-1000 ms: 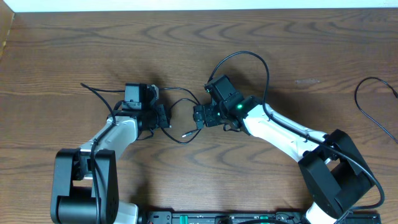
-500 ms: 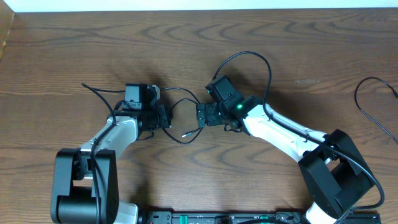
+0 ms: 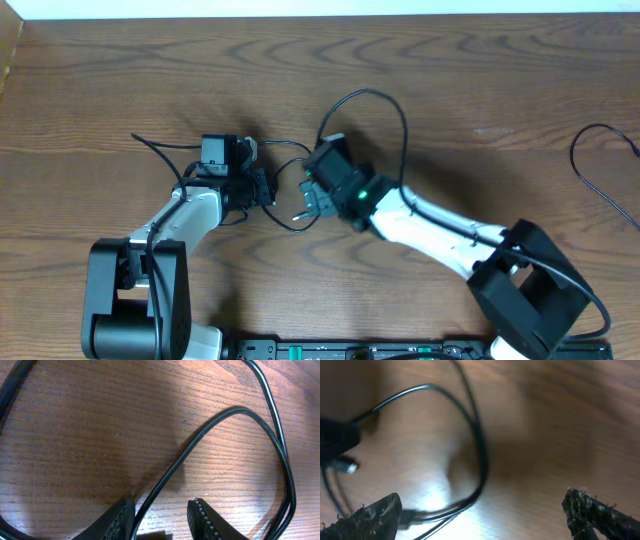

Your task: Untangle cables

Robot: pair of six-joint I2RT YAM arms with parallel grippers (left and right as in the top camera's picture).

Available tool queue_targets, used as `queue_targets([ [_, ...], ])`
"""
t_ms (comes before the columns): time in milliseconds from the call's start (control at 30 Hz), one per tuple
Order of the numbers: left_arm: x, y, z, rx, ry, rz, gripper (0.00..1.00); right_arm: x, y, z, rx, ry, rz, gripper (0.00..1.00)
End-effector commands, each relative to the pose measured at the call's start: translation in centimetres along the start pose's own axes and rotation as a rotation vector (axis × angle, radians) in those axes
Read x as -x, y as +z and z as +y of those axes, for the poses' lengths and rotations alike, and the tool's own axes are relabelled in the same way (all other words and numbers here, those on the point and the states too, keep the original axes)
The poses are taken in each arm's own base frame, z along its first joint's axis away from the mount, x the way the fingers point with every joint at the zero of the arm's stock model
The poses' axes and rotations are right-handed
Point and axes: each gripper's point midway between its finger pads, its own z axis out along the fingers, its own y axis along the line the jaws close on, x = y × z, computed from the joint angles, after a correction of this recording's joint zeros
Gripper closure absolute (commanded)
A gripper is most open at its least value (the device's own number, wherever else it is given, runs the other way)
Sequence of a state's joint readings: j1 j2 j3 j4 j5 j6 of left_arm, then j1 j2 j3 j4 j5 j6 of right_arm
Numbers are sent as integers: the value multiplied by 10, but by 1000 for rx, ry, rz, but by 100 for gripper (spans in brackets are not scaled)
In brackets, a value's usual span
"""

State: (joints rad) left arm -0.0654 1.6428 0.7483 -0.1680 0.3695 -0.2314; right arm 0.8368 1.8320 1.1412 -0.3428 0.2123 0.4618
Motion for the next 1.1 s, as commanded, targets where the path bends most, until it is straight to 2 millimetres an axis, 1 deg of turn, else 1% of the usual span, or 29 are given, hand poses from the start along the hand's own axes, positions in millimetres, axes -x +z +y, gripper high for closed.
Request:
queue_targets([
  [0, -8, 5, 3, -2, -5, 31, 60, -7, 4, -8, -48, 3, 0, 1],
  [167, -8, 5, 3, -2, -5, 31, 60, -13, 10, -6, -26, 5, 23, 1],
  [233, -8, 5, 3, -2, -5, 31, 60, -19, 15, -3, 4, 13, 54, 1],
  [333, -8, 5, 3, -2, -5, 31, 60, -29, 24, -1, 38, 56, 106, 1],
  [400, -8, 5, 3, -2, -5, 31, 60, -32, 29, -2, 29, 109, 115, 1],
  [467, -8, 5, 3, -3, -5, 32, 60, -28, 30, 0, 37, 156, 98, 1],
  [567, -9, 5, 2, -8, -13, 33, 60, -24, 31, 4, 55, 175, 83, 1],
  [733, -9, 5, -5, -48, -17, 38, 60, -25, 32, 6, 64, 221, 92, 1],
  [833, -9, 5, -6, -53, -18, 40, 60, -34, 43, 4, 52, 317, 121, 1],
  [1000, -11, 5, -6, -53, -20, 46, 59, -50, 59, 5, 49, 356, 170, 1],
  [1067, -11, 4, -6, -53, -20, 46, 60, -52, 60, 7, 50, 356, 175, 1],
])
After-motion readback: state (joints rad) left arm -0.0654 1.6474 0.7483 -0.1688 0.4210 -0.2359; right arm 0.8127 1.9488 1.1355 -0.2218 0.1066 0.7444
